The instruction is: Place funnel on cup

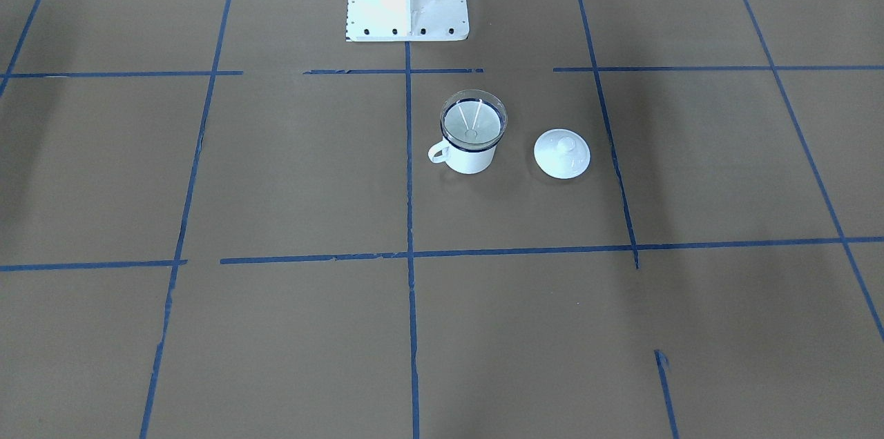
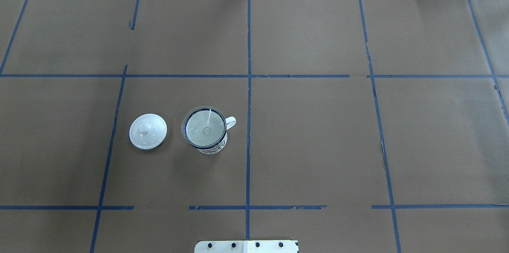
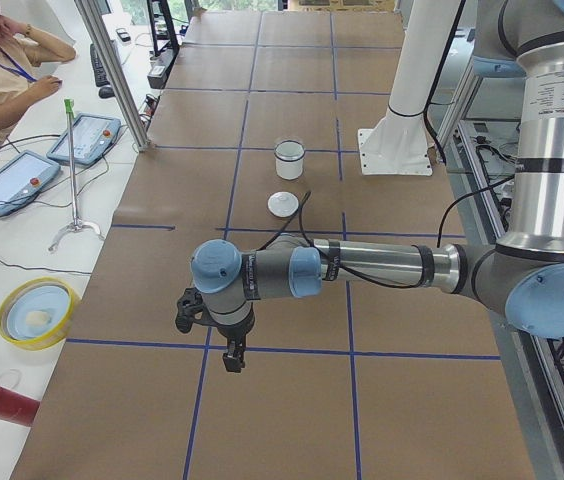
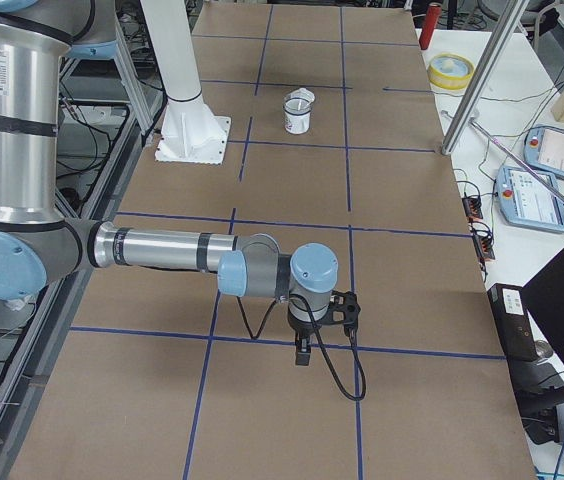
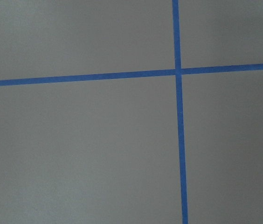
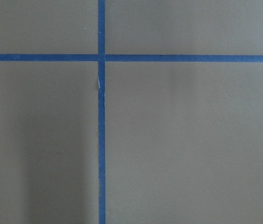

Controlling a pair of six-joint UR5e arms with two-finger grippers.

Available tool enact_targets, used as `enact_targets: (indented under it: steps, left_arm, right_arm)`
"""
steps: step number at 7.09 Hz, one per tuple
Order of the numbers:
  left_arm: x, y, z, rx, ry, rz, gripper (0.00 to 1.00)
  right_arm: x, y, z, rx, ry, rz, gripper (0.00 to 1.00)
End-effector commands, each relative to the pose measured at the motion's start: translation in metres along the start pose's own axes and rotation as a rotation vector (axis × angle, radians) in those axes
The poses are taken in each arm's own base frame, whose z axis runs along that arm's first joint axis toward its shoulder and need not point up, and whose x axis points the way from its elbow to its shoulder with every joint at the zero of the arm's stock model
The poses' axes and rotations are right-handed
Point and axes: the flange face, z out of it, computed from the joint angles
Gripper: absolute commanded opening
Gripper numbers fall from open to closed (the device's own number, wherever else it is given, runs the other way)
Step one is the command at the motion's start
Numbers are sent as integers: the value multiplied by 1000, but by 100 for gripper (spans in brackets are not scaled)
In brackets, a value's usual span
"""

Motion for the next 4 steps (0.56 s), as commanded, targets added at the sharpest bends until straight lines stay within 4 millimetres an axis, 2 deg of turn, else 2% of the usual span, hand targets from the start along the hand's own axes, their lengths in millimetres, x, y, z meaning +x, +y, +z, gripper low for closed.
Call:
enact_targets:
  steps: [1, 3, 4]
  left_arm:
    - [8, -1, -3, 29, 52, 15, 100]
    - [4, 1, 3, 15, 40, 12, 100]
    - [9, -3, -3, 34, 38, 28, 100]
  right_arm:
    - [0, 0, 0, 1, 0, -1, 100]
    - [0, 0, 0, 1, 0, -1, 100]
    - [0, 0, 0, 1, 0, -1, 100]
